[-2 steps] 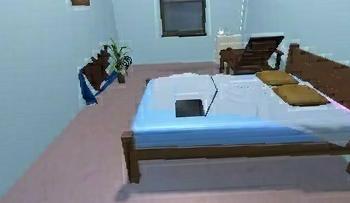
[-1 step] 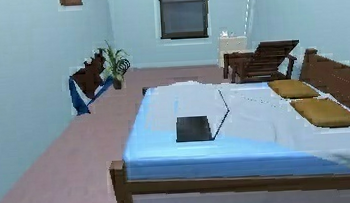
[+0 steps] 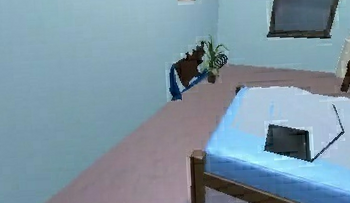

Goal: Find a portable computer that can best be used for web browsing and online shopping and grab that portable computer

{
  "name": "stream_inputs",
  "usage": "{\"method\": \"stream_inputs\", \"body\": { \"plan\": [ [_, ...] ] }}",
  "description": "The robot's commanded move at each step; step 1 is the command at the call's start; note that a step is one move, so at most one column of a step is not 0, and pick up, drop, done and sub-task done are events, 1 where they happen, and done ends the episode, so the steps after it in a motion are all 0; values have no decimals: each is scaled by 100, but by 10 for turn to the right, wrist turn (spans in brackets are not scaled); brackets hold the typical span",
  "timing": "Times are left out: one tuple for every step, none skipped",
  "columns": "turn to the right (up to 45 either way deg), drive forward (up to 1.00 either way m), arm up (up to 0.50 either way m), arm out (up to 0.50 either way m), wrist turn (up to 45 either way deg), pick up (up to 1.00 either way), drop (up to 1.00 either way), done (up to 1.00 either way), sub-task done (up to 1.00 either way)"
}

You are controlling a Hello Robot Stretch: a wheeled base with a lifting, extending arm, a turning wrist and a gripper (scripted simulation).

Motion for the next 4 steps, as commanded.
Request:
{"method": "stream_inputs", "body": {
  "plan": [
    [0,60,0,0,0,0,0,0,0],
    [-270,0,0,0,0,0,0,0,0],
    [450,0,0,0,0,0,0,0,0],
    [450,0,0,0,0,0,0,0,0]
  ]
}}
